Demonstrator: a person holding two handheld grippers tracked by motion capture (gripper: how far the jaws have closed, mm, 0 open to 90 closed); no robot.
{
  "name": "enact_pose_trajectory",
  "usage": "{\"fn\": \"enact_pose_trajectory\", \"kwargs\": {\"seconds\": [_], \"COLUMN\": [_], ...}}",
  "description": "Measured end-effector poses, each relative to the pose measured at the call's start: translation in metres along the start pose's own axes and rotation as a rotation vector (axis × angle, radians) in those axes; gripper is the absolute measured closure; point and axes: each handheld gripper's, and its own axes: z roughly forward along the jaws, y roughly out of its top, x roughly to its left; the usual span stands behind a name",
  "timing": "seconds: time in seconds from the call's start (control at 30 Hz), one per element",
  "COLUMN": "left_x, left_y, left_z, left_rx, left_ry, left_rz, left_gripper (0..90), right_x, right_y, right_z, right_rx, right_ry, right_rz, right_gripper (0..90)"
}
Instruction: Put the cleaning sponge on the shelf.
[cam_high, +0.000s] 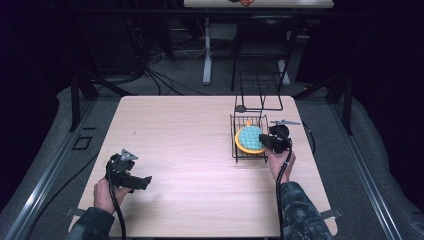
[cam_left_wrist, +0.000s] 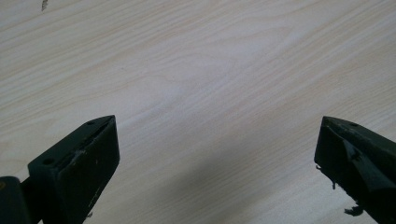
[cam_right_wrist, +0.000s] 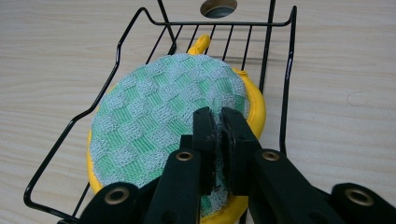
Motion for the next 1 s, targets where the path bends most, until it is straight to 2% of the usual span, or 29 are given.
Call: {"fn": "enact_pose_trajectory", "kwargs": {"seconds": [0.17, 0.33, 0.43, 0.5, 0.8, 0.87, 0.9, 0.93, 1.0], "left_x": [-0.001, -0.001, 0.000, 0.000, -0.001, -0.001, -0.001, -0.001, -0.001], "left_y": [0.000, 0.000, 0.000, 0.001, 0.000, 0.000, 0.000, 0.000, 0.000], "left_z": [0.000, 0.000, -0.001, 0.000, 0.000, 0.000, 0.000, 0.000, 0.000], "left_rx": [0.002, -0.004, -0.001, -0.007, -0.005, -0.006, -0.006, -0.007, -0.006], "left_ry": [-0.001, -0.002, -0.006, -0.005, -0.007, -0.005, -0.005, -0.005, -0.006], "left_rz": [0.000, 0.001, 0.000, 0.003, 0.001, 0.000, 0.001, 0.000, 0.000], "left_gripper": [0.0, 0.0, 0.0, 0.0, 0.0, 0.0, 0.0, 0.0, 0.0], "right_x": [0.000, 0.000, 0.000, 0.000, 0.007, 0.008, 0.008, 0.010, 0.008], "right_y": [0.000, 0.001, 0.002, 0.003, 0.007, 0.008, 0.009, 0.009, 0.010], "right_z": [0.000, -0.001, -0.003, -0.005, -0.018, -0.023, -0.025, -0.028, -0.033], "right_rx": [-0.002, 0.000, 0.003, -0.008, -0.007, -0.007, -0.009, -0.005, -0.006], "right_ry": [0.002, 0.003, 0.007, 0.021, 0.048, 0.036, 0.040, 0.045, 0.050], "right_rz": [0.000, 0.005, 0.004, 0.000, -0.058, -0.081, -0.082, -0.059, -0.071], "right_gripper": [82.5, 73.6, 63.6, 53.4, 33.9, 28.5, 25.0, 21.5, 17.4]}}
